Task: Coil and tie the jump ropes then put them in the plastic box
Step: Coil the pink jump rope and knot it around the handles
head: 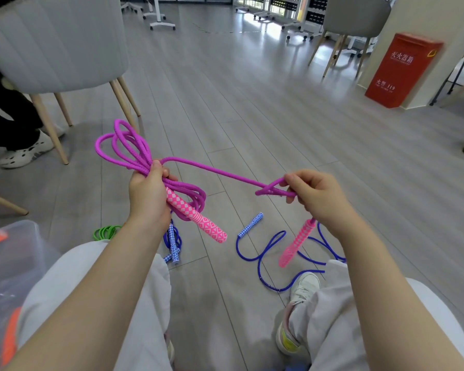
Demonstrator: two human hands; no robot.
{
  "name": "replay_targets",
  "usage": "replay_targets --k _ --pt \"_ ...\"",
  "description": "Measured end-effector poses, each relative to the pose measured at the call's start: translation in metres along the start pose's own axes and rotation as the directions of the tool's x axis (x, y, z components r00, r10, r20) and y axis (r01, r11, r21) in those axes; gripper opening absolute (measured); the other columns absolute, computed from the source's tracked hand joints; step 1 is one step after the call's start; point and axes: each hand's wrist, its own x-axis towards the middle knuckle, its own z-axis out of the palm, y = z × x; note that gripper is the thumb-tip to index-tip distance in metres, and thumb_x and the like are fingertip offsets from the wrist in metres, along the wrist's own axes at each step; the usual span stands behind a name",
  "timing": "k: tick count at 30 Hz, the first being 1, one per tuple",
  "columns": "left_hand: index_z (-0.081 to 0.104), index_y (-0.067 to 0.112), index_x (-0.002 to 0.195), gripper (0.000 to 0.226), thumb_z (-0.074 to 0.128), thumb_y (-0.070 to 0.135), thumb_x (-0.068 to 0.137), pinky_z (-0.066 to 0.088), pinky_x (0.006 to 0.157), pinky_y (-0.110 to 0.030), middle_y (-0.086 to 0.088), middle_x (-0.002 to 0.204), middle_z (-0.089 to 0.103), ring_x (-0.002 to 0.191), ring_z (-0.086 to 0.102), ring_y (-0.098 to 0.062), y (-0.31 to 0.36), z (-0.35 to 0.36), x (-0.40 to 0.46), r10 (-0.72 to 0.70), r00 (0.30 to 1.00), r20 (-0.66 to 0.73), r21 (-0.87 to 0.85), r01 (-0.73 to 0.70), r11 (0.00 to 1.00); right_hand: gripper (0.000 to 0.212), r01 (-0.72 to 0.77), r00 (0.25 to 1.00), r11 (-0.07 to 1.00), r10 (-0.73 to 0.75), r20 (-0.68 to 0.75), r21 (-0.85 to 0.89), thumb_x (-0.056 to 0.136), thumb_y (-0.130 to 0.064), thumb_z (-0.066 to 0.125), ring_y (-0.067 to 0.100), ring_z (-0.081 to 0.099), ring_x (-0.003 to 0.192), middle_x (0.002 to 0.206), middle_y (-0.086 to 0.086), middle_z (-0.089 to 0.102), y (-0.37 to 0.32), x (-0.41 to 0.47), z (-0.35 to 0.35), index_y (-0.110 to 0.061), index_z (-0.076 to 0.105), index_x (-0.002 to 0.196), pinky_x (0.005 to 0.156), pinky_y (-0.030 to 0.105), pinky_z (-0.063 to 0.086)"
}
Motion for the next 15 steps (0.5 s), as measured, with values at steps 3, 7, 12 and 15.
replay_targets --k 3,7,12,15 --pt "0.055 0.018 0.094 0.012 0.046 0.017 0.102 0.048 0.06 -0.024 0.004 0.067 0.051 0.061 0.053 -0.01 -0.0011 -0.0009 0.0012 -0.014 1.0 -0.001 0.026 0.014 1.0 0.025 -0.025 0.994 0.995 0.035 -0.101 0.099 0.1 -0.025 0.05 0.005 0.041 0.045 0.054 0.002 0.06 0.0018 0.0037 0.0019 -0.012 0.063 0.084 0.045 0.016 0.034" --pt "0.053 0.018 0.09 0.013 0.047 0.018 0.101 0.047 0.066 -0.03 0.003 0.067 0.051 0.063 0.053 -0.014 -0.0061 0.0 0.0022 -0.038 0.999 0.023 0.088 0.036 0.995 0.024 -0.067 0.975 0.934 0.136 -0.175 0.351 0.104 -0.027 0.04 0.012 0.032 0.044 0.056 0.003 0.06 -0.0003 0.0044 0.0038 -0.015 0.05 0.086 0.042 0.023 0.025" --pt "0.054 0.02 0.089 0.013 0.048 0.019 0.101 0.048 0.07 -0.033 0.003 0.068 0.052 0.068 0.053 -0.016 -0.0059 -0.0006 0.001 -0.06 0.997 0.046 0.124 0.054 0.991 0.023 -0.005 0.993 0.892 0.056 -0.1 0.453 0.1 -0.018 0.046 0.011 0.037 0.058 0.072 -0.001 0.059 -0.0012 0.0019 -0.0002 -0.018 0.058 0.081 0.049 0.022 0.029" --pt "0.053 0.019 0.096 0.01 0.046 0.017 0.102 0.046 0.064 -0.03 0.003 0.066 0.051 0.064 0.052 -0.015 -0.0066 0.0017 -0.0015 -0.099 0.988 0.121 0.115 0.085 0.99 0.022 0.021 0.999 0.93 -0.029 0.015 0.367 0.098 -0.019 0.052 0.011 0.039 0.063 0.071 -0.006 0.056 0.0007 -0.0004 0.0004 -0.019 0.066 0.081 0.056 0.024 0.033"
